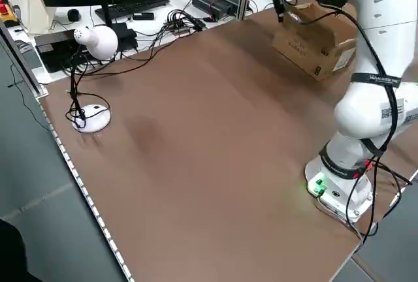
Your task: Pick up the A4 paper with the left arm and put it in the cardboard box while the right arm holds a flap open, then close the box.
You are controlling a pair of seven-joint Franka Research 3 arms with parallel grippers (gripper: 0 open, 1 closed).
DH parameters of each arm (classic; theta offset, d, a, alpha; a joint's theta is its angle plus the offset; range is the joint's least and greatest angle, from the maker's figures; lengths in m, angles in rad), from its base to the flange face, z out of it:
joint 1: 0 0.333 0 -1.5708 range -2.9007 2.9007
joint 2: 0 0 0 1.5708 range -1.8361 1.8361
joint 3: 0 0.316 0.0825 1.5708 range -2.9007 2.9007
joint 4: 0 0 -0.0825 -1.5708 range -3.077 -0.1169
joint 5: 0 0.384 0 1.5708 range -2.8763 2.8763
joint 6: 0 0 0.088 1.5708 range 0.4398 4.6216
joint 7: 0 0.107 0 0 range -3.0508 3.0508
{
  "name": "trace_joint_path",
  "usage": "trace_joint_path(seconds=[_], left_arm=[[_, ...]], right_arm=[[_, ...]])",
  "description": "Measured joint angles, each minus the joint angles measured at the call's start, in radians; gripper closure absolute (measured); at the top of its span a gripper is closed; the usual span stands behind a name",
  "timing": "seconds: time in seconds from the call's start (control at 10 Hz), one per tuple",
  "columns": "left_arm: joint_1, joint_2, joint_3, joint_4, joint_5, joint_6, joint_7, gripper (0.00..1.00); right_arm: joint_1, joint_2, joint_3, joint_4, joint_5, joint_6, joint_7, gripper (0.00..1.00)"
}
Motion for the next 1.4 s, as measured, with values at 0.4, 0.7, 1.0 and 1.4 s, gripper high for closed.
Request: trace_joint_path(seconds=[0.4,0.7,1.0,1.4], left_arm=[[-0.105,-0.014,-0.016,0.04,-0.033,0.106,-0.189,0.99],[-0.167,-0.012,-0.012,0.037,-0.033,0.266,-0.292,0.99],[-0.228,0.043,0.012,0.031,-0.033,0.391,-0.337,0.99],[-0.262,0.08,0.03,0.031,-0.02,0.444,-0.354,0.99]], right_arm=[[0.047,0.058,0.002,0.0,0.161,0.014,0.004,0.99],[0.08,0.084,0.002,0.0,0.212,0.051,0.004,0.99],[0.108,0.087,0.003,0.007,0.301,0.056,0.005,0.99],[0.177,0.087,0.004,0.023,0.346,0.131,0.078,0.99]])
